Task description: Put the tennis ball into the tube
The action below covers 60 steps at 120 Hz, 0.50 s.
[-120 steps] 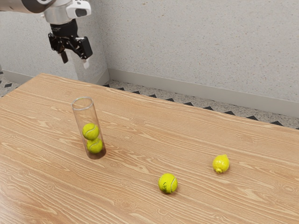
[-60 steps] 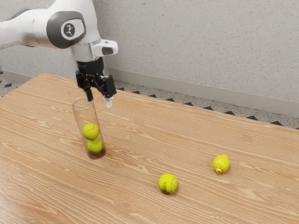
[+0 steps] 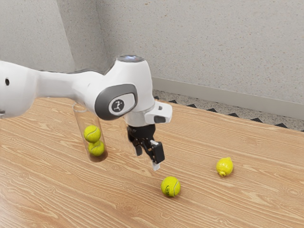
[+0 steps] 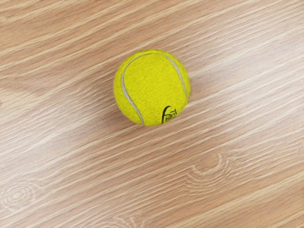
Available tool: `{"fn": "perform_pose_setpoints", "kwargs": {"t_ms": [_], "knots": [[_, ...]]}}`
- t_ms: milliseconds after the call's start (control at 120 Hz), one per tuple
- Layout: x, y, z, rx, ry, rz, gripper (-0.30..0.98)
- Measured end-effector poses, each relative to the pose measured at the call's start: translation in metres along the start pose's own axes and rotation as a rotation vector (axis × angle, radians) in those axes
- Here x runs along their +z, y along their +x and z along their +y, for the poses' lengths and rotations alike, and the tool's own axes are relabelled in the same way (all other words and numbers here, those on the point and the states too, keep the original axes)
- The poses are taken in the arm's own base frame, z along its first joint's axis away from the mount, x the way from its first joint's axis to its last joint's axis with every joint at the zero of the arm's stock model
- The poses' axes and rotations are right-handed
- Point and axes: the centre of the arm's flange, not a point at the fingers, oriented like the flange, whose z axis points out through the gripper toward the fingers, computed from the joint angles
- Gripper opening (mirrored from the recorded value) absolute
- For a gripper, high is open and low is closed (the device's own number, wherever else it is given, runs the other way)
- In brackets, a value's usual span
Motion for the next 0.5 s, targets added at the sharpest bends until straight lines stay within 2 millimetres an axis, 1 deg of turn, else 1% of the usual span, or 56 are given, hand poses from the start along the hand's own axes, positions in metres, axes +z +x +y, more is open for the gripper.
{"fn": "perform_pose_setpoints", "kwargs": {"t_ms": [33, 67, 92, 158, 200, 300, 417, 500], "knots": [[0.01, 0.005, 0.007, 0.008, 0.001, -0.002, 0.69], [0.019, 0.009, 0.005, 0.0, 0.002, -0.001, 0.68], [0.025, 0.012, -0.003, -0.017, 0.002, 0.001, 0.68], [0.039, 0.018, -0.033, -0.078, 0.001, 0.008, 0.68], [0.045, 0.021, -0.041, -0.096, 0.001, 0.014, 0.69], [0.059, 0.027, -0.031, -0.089, -0.001, 0.022, 0.69], [0.073, 0.034, -0.029, -0.096, -0.003, 0.03, 0.69], [0.082, 0.042, -0.018, -0.085, -0.01, 0.036, 0.69]]}}
